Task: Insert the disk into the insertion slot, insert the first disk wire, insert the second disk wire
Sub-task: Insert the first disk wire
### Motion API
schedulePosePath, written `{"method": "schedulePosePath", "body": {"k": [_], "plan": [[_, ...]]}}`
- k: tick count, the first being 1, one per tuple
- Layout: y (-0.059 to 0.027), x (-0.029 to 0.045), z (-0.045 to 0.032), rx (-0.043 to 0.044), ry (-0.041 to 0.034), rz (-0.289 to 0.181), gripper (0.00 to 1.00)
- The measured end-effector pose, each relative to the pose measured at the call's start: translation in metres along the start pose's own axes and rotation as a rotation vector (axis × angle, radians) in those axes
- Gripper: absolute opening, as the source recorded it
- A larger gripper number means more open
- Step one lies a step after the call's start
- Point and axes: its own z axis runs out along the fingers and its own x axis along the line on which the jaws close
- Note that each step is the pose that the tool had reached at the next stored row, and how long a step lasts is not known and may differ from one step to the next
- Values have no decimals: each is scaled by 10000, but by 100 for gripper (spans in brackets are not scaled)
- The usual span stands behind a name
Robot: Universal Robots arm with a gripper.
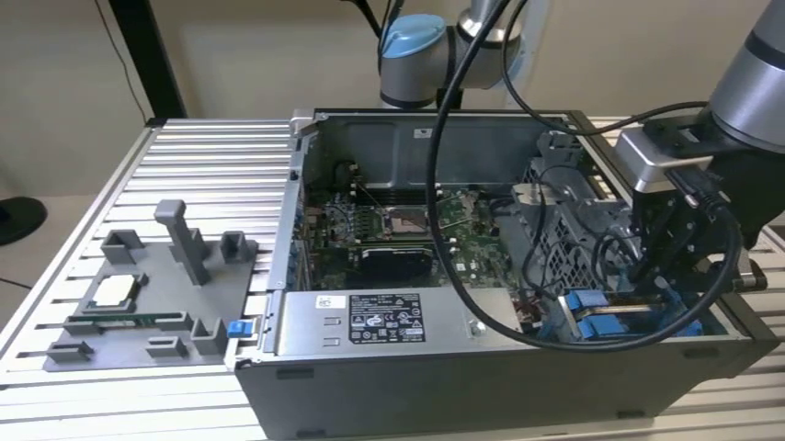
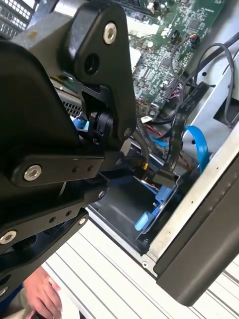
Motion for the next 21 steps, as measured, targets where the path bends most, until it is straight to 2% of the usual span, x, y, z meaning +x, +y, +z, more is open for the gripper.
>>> {"method": "schedulePosePath", "body": {"k": [3,8,21], "plan": [[-1,-7,17,8,-2,0,0],[-7,-20,34,91,-1,-4,0],[-12,-36,70,154,0,-9,0]]}}
